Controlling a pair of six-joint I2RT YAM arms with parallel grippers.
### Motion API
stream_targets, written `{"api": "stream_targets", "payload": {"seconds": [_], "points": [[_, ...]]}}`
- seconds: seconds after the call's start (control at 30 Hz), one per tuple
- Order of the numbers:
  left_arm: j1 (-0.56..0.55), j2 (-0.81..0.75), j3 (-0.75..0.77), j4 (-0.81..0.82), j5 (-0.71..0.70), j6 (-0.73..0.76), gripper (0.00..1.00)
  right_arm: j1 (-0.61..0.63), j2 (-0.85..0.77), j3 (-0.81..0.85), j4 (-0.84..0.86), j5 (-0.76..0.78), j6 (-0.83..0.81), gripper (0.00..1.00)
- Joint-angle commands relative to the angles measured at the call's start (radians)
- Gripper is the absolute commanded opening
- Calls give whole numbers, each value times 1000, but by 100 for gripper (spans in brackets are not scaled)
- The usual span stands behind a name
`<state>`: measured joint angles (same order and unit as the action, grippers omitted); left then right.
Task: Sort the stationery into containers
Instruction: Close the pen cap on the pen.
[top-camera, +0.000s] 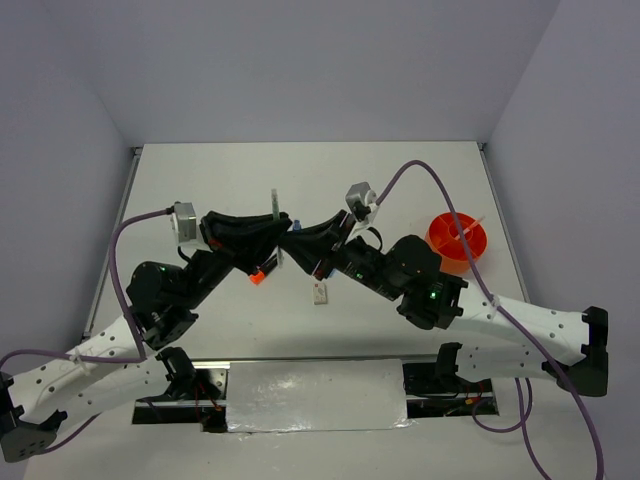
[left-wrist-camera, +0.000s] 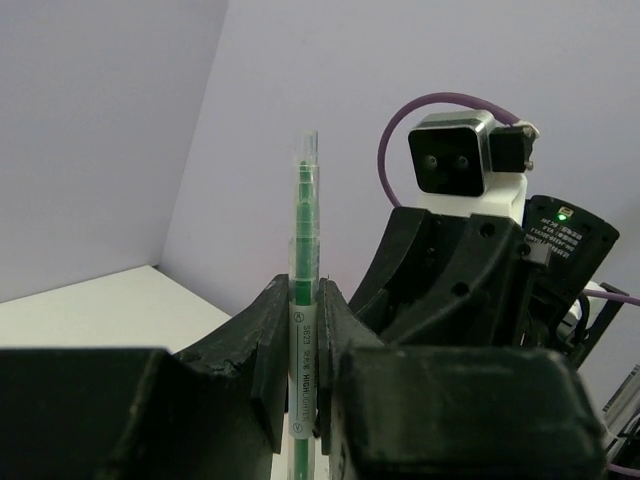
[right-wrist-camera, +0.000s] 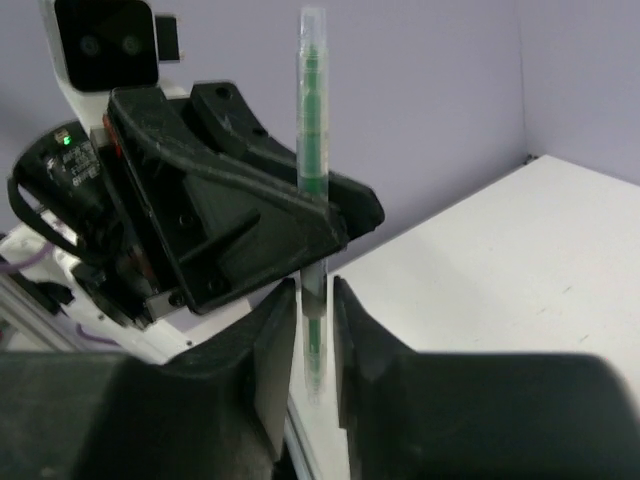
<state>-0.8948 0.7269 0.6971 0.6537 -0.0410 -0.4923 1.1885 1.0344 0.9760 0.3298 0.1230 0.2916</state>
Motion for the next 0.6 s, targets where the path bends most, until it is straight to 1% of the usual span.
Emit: {"api": "stream_targets", "payload": {"seconds": [0.0, 0.03, 0.07, 0.17, 0.33, 0.57], "points": [[-4, 2, 53, 26, 49, 29, 0, 2, -22, 15, -6, -68, -34, 31], [-3, 2, 58, 24, 59, 31, 0, 2, -22, 16, -17, -63, -34, 33], [-4, 0, 59, 23, 62, 29, 0, 3, -26, 15, -26, -62, -38, 39], [-4, 3, 62, 37, 70, 21, 0, 2, -28, 10, -34, -62, -43, 46], [-4, 25, 70, 60, 102, -6, 0, 2, -25, -2, -25, -57, -48, 47], [-3, 28, 44, 116, 107, -45, 0, 3, 1, 35, -29, -57, -84, 45]]}}
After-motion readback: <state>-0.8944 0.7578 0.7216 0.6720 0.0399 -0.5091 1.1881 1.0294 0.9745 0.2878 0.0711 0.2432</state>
